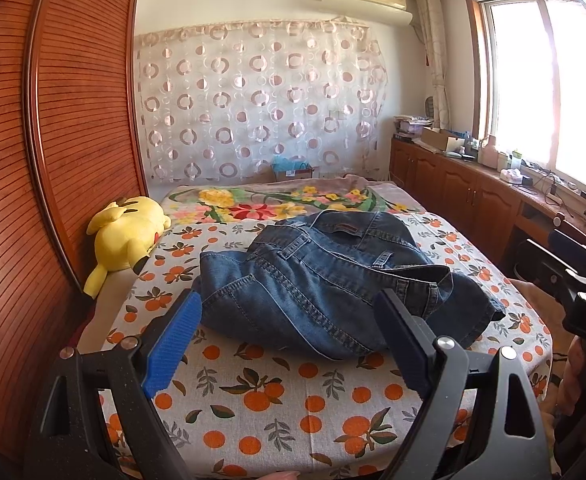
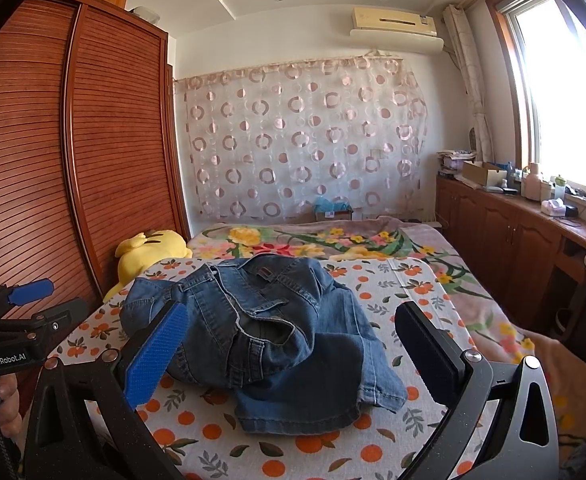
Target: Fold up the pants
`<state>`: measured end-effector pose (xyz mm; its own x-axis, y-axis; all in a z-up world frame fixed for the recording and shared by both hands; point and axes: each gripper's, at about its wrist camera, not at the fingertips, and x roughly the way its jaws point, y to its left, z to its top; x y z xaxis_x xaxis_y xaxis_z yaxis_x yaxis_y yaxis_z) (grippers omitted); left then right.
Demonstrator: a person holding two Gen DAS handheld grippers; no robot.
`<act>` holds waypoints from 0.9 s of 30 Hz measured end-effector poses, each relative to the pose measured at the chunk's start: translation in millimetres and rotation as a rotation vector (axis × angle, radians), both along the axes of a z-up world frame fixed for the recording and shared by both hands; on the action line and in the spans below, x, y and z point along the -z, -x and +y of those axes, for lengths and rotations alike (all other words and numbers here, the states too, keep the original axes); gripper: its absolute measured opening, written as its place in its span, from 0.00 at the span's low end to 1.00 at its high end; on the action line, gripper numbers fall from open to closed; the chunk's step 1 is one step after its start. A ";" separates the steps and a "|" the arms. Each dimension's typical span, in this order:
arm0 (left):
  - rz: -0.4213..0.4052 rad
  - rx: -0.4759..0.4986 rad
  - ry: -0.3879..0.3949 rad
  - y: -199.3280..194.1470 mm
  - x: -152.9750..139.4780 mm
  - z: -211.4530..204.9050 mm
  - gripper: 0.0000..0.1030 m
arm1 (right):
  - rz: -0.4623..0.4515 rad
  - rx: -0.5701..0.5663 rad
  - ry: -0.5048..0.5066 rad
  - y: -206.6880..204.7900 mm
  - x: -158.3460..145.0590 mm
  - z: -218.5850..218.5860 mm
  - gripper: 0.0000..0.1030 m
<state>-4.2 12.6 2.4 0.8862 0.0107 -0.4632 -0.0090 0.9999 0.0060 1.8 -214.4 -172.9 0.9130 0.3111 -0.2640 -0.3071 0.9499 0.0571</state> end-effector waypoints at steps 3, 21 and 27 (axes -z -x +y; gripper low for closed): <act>0.001 0.000 0.000 0.1 -0.2 0.0 0.86 | -0.001 0.000 0.001 -0.3 0.5 0.2 1.00; -0.003 -0.001 -0.001 0.1 1.6 -3.0 0.86 | -0.007 -0.003 0.001 0.9 -0.7 0.2 1.00; -0.004 -0.001 -0.002 -0.1 -2.7 -6.3 0.86 | -0.011 -0.004 0.002 0.6 -1.1 -0.6 1.00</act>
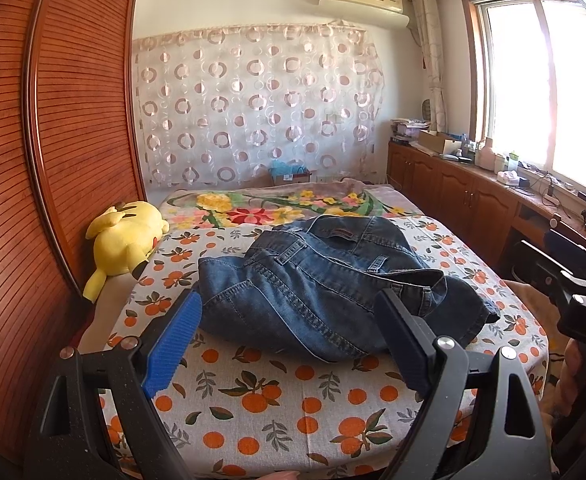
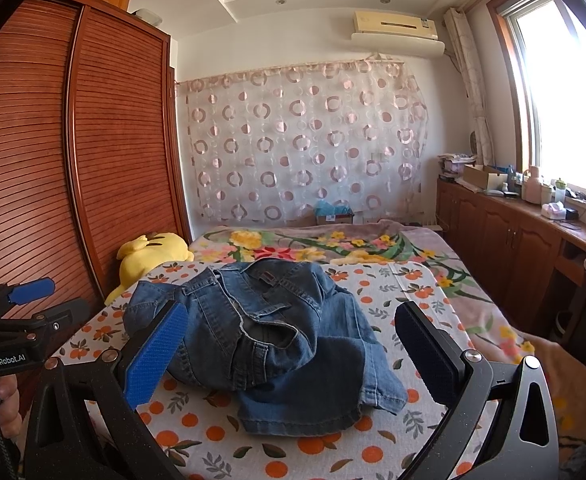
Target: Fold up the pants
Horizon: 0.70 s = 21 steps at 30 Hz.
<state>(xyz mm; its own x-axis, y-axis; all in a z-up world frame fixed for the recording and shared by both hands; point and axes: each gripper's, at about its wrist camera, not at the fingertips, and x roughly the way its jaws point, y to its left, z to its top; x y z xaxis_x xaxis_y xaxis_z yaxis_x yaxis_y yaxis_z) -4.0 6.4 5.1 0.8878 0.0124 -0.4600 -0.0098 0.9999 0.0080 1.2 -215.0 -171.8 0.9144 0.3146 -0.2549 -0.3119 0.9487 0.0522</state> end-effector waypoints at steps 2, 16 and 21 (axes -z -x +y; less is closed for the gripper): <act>-0.001 0.000 0.001 0.2 -0.2 0.2 0.86 | -0.001 -0.001 0.002 -0.1 0.0 -0.2 1.00; 0.006 0.002 0.002 0.9 -1.9 -2.0 0.86 | 0.011 0.001 0.002 -1.3 2.9 0.6 1.00; 0.034 0.007 0.007 -4.2 -0.3 -5.8 0.86 | 0.021 0.002 0.006 -2.1 4.7 0.1 1.00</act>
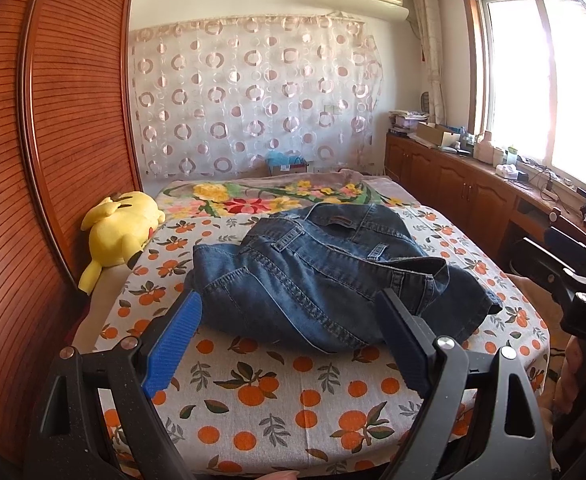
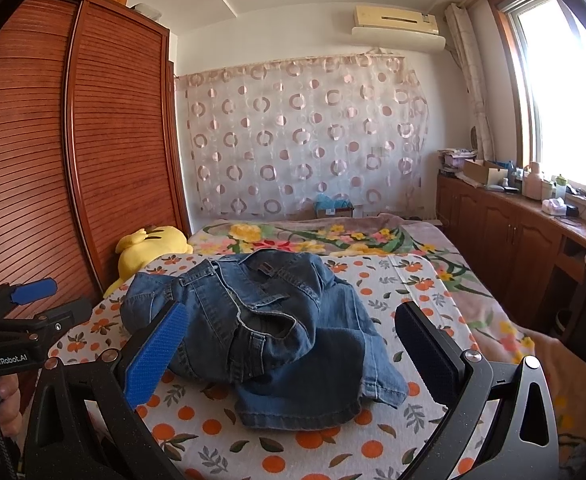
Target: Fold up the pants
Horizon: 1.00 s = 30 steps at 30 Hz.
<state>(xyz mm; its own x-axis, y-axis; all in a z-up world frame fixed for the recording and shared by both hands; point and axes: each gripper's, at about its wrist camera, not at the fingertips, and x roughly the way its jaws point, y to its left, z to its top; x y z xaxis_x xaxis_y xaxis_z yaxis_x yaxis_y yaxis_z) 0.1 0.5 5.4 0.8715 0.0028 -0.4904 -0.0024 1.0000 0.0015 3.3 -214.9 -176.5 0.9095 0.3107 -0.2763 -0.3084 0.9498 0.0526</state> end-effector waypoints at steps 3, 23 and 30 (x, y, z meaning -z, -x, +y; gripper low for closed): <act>0.028 0.011 0.004 -8.1 15.8 2.5 0.86 | 0.018 -0.001 0.006 -3.0 2.6 0.3 1.00; 0.138 0.049 0.012 -45.7 84.7 33.4 0.86 | 0.223 -0.133 0.092 -79.7 7.1 7.7 0.75; 0.170 0.078 0.035 -60.6 90.8 49.0 0.86 | 0.258 -0.175 0.117 -103.0 -13.9 3.4 0.58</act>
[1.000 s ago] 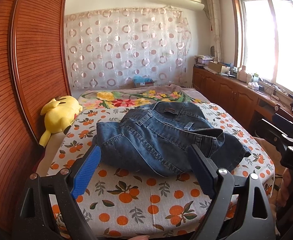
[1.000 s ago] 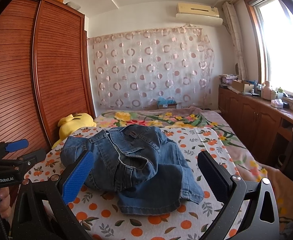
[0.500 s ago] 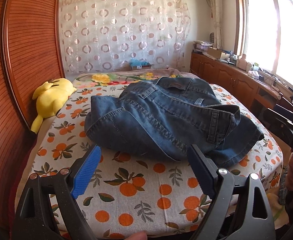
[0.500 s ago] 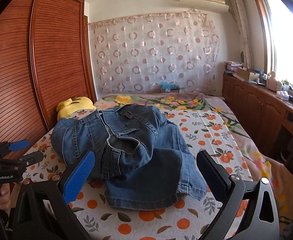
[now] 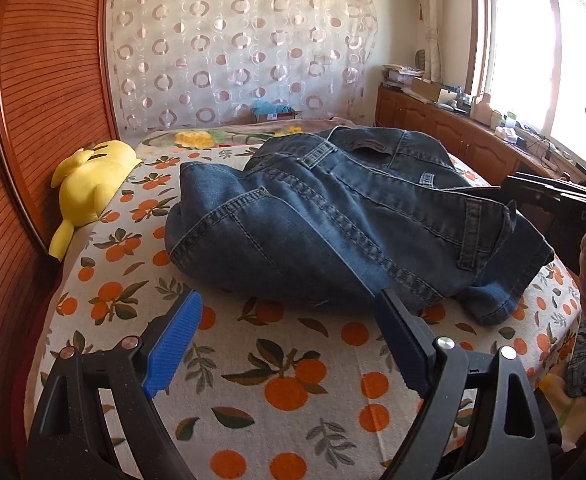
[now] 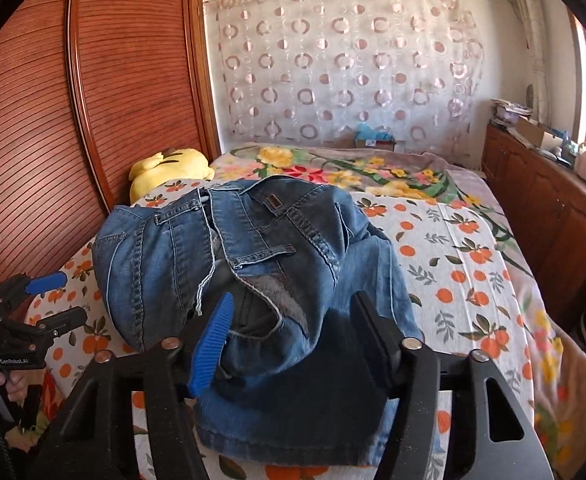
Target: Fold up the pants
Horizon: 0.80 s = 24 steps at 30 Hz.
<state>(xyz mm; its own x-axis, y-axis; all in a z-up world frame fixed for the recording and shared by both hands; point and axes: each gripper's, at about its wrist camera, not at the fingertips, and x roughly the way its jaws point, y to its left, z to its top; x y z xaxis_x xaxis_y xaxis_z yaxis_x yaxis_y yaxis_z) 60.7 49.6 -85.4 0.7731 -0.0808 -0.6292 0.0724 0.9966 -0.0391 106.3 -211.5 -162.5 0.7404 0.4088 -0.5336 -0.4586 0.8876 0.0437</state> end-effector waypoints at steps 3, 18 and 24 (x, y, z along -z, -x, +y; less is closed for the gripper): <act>0.006 0.005 0.008 -8.4 -0.4 5.5 0.86 | 0.018 -0.029 0.015 -7.7 1.9 6.3 0.50; 0.002 0.047 -0.006 -54.2 -22.4 1.6 0.86 | -0.035 -0.031 -0.010 -3.7 -38.4 -28.5 0.04; -0.029 0.071 0.008 -47.9 -38.0 -4.4 0.86 | -0.068 0.067 -0.085 48.7 -47.5 -82.2 0.04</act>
